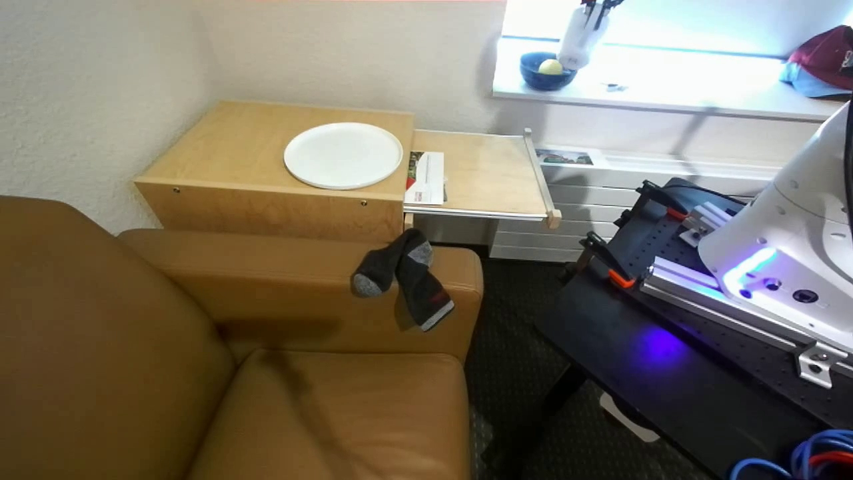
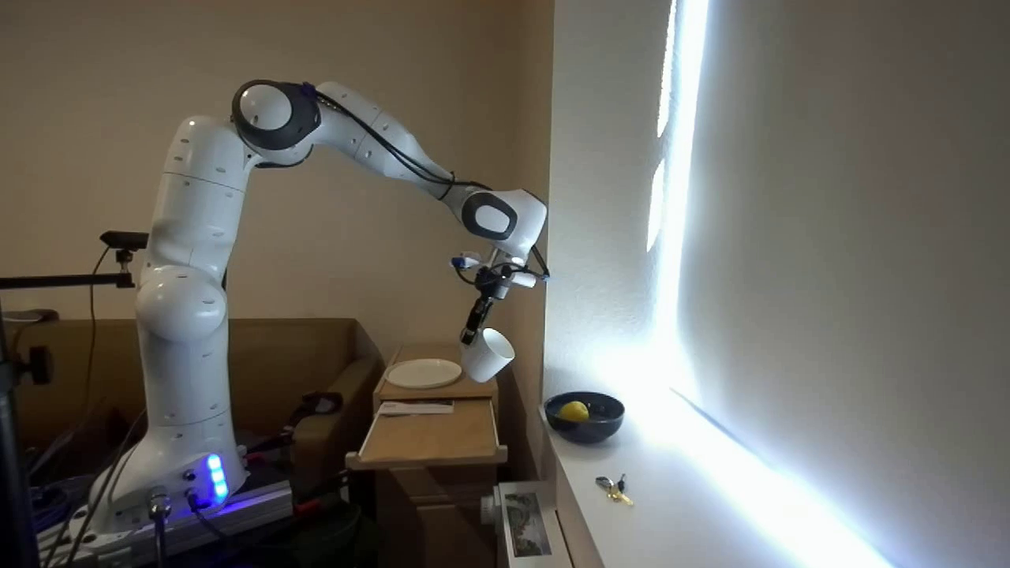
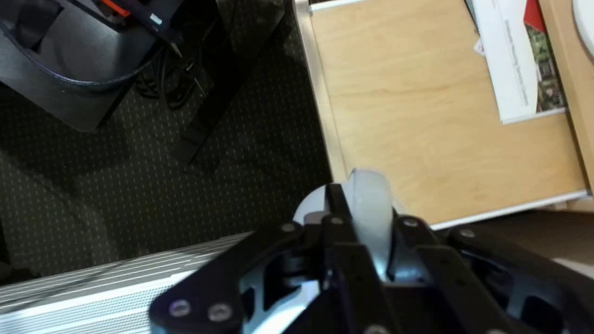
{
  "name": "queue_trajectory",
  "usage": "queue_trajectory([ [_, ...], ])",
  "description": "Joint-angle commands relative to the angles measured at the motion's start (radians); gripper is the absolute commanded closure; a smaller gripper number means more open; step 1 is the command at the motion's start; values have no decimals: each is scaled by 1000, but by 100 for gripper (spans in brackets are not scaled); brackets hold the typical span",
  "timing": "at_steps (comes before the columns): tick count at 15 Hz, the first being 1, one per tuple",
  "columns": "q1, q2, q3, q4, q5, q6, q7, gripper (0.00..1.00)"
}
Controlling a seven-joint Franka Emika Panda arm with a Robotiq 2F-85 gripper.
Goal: Pour the content from the mug into the bowl
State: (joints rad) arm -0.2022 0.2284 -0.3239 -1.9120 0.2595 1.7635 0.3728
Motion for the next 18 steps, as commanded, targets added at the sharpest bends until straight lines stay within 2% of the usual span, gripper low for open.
queue_trajectory([
  [1, 67, -170, 77, -246, -73, 164, 8, 96],
  [6, 163, -333, 204, -541, -265, 510, 170, 96],
  [9, 200, -413, 308, -727, -382, 743, 338, 96],
  [10, 212, -433, 344, -780, -379, 803, 390, 96],
  [12, 238, -471, 396, -845, -296, 845, 449, 96],
  [13, 211, -393, 387, -761, -328, 791, 413, 96],
  [14, 221, -406, 407, -785, -322, 799, 431, 85],
  [16, 218, -405, 409, -781, -323, 797, 432, 85],
  [17, 196, -369, 412, -770, -377, 820, 465, 96],
  [18, 185, -350, 425, -772, -425, 844, 508, 96],
])
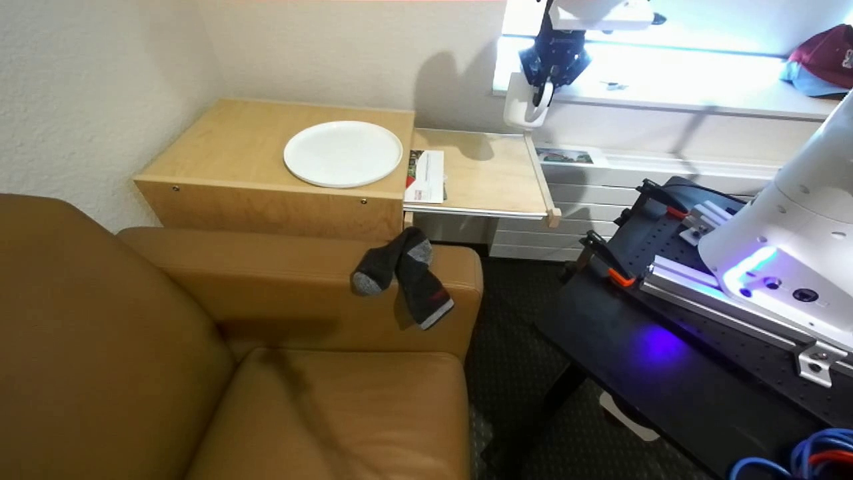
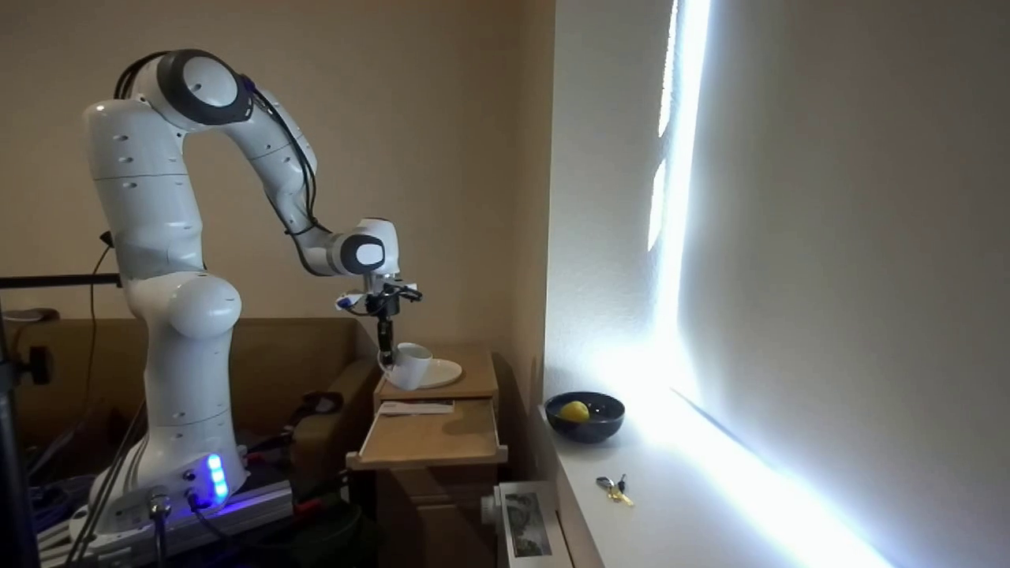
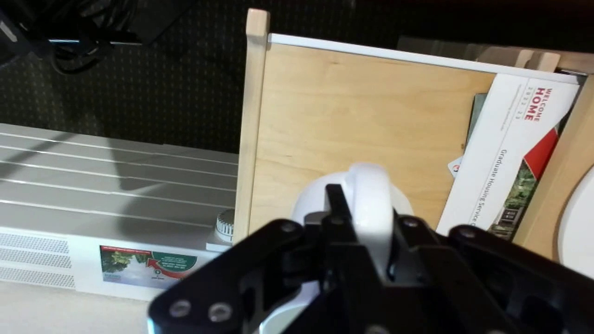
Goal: Pour the content from the mug into the bowl
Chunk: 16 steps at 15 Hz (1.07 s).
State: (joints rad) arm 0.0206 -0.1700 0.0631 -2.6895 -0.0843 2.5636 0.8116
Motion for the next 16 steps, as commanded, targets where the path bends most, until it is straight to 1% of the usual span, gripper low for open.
queue_trajectory([
  [1, -42, 71, 54, 4, -131, 73, 131, 96],
  [3, -33, 111, 76, 7, -235, 114, 247, 96],
  [4, -26, 136, 86, 15, -306, 128, 319, 96],
  [6, -5, 183, 91, 41, -469, 134, 476, 96],
  [7, -7, 205, 101, 56, -538, 132, 543, 96],
  [9, 4, 255, 94, 90, -664, 132, 673, 96],
  [10, 9, 282, 89, 105, -691, 137, 714, 96],
  [12, 8, 340, 84, 130, -697, 167, 751, 96],
  [14, 1, 405, 86, 156, -663, 213, 750, 96],
  [16, -18, 471, 100, 179, -592, 254, 704, 96],
])
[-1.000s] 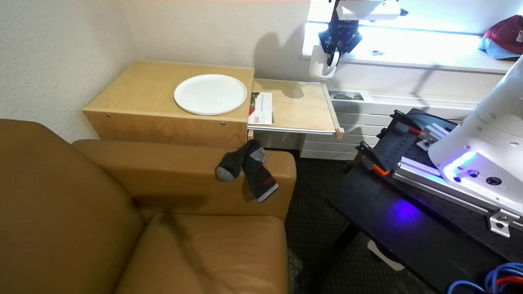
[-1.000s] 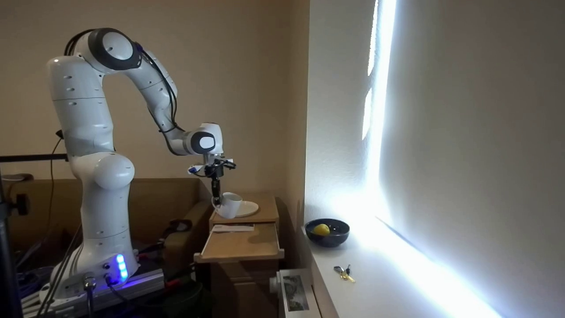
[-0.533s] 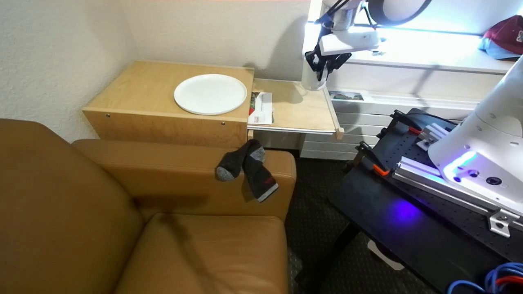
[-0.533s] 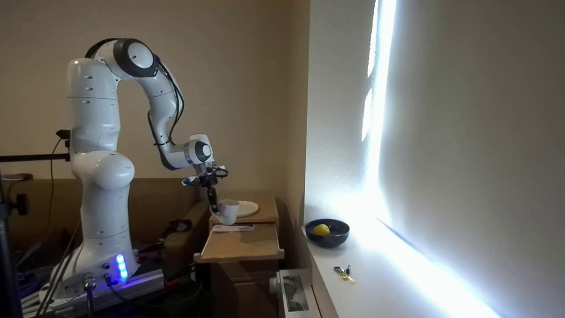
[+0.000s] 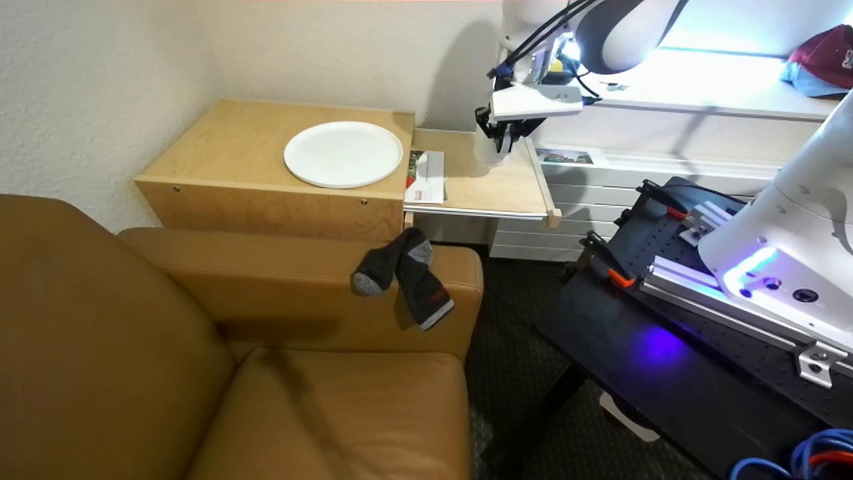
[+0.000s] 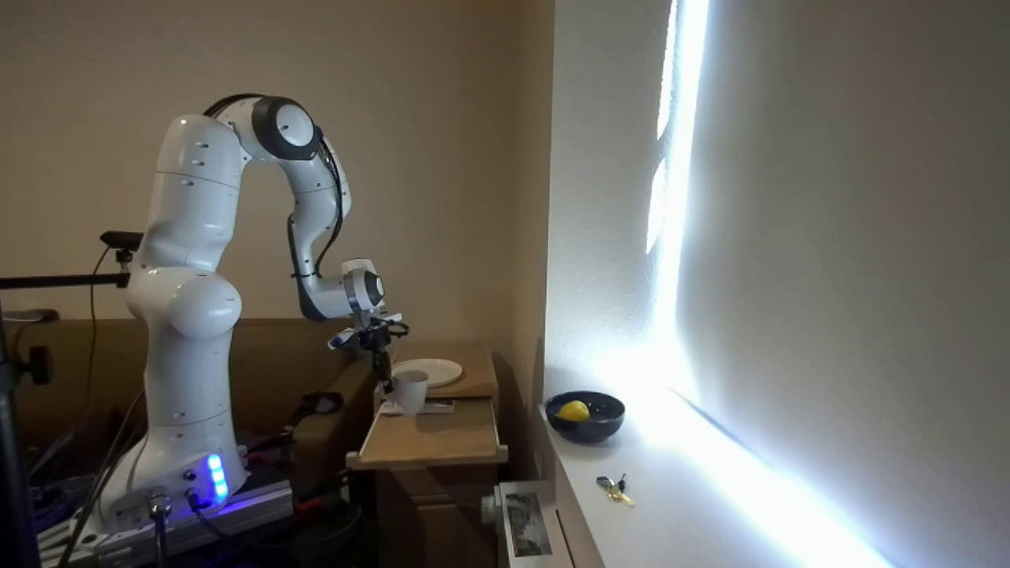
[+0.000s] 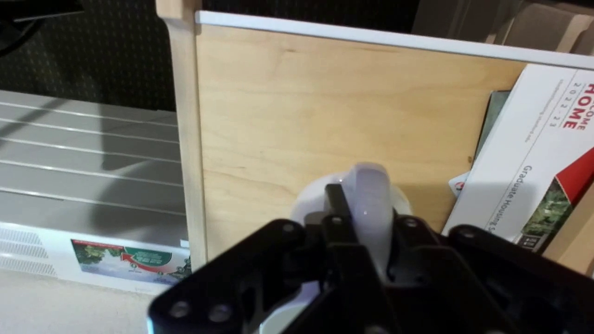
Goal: Pour the content from the mug into the bowl
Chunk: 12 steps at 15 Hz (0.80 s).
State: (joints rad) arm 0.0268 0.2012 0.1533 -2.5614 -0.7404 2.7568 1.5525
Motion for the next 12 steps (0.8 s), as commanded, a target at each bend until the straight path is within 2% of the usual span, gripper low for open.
queue_trajectory([
  [1, -38, 118, 23, 55, 110, 77, -61, 96],
  [2, -4, 65, 2, 24, 56, 38, -14, 85],
  [5, -11, 121, 4, 49, 95, 64, -34, 85],
  [6, -12, 124, 5, 51, 96, 65, -34, 96],
  [8, 61, 142, -78, 80, -33, 43, 90, 96],
  [12, 140, 176, -166, 102, -218, 41, 282, 96],
])
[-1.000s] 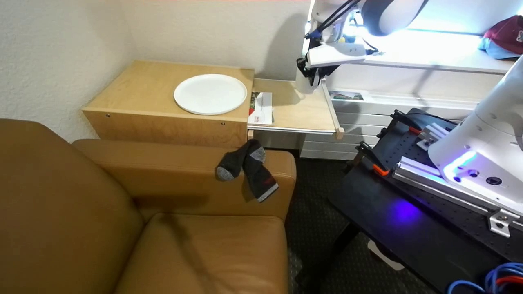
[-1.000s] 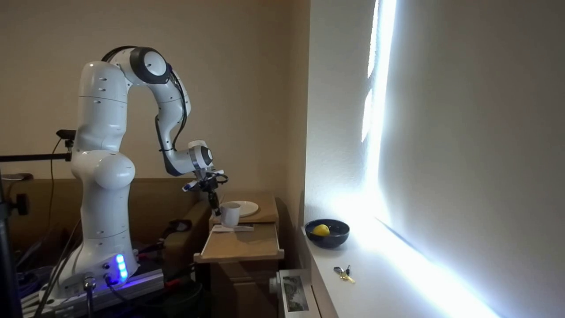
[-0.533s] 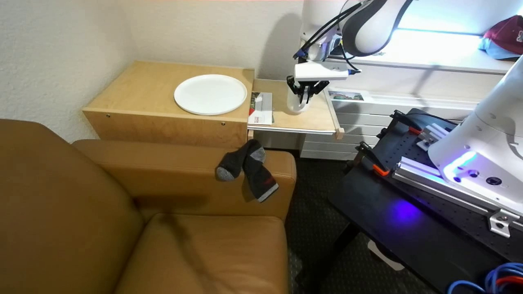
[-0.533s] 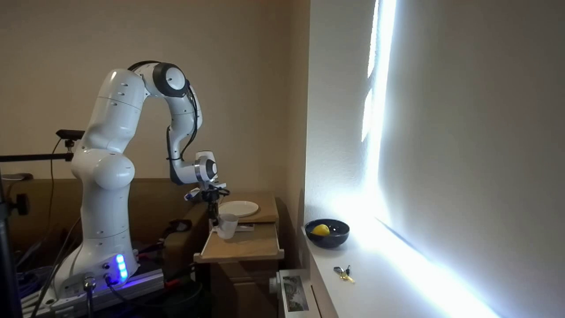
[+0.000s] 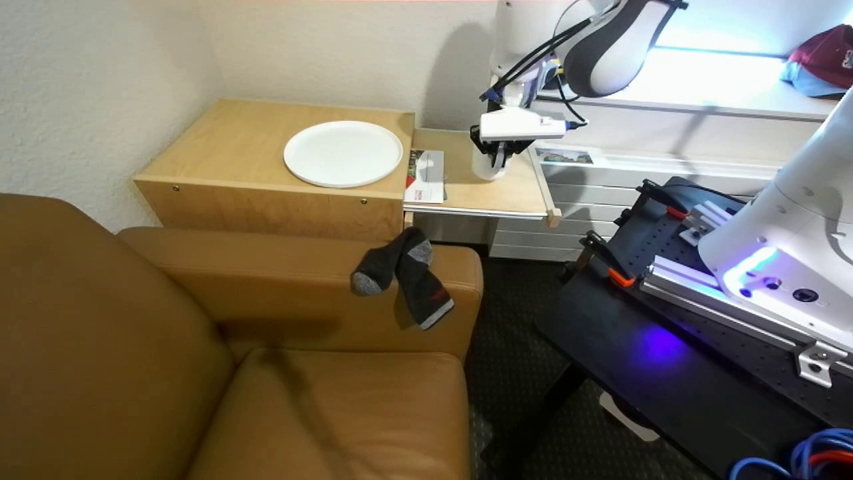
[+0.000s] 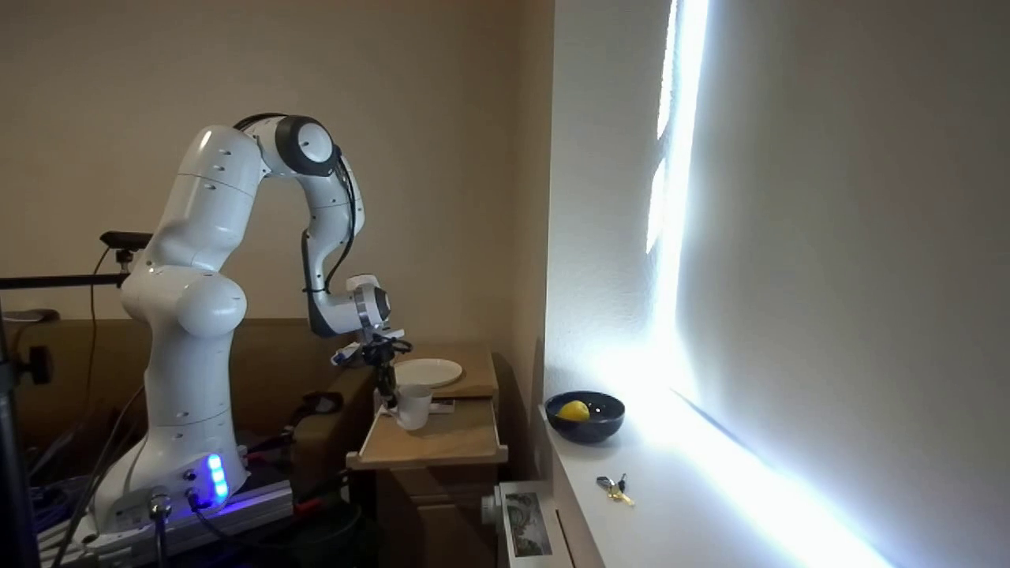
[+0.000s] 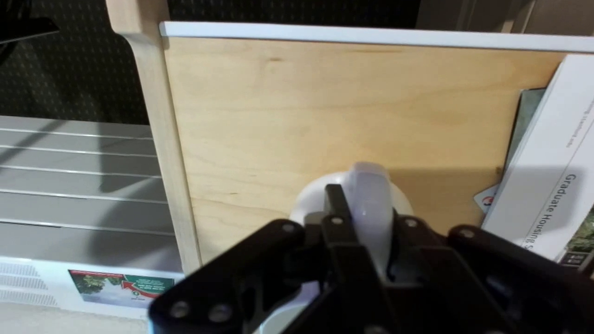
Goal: Pour the content from the mug into the bowl
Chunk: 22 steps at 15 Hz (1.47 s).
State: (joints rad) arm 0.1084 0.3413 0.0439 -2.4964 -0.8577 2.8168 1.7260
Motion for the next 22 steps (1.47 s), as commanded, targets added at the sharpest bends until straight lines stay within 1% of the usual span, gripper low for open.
queue_trajectory([
  [1, 69, 49, -68, 44, -127, -14, 142, 96],
  [5, 104, 100, -101, 73, -211, -1, 246, 96],
  [9, 125, 133, -112, 91, -255, -4, 296, 96],
  [10, 119, 135, -103, 88, -242, 0, 282, 60],
  [11, 101, 130, -83, 73, -215, 9, 234, 59],
  [13, 83, 111, -66, 49, -191, 28, 190, 46],
  [16, 46, 69, -35, 6, -129, 40, 108, 24],
  [19, -17, 8, 24, -56, -15, 41, -23, 5],
  [20, -43, -13, 46, -78, 23, 46, -71, 1],
  [21, -78, -45, 80, -110, 77, 46, -136, 0],
  [22, -74, -76, 79, -147, 169, 64, -232, 0],
])
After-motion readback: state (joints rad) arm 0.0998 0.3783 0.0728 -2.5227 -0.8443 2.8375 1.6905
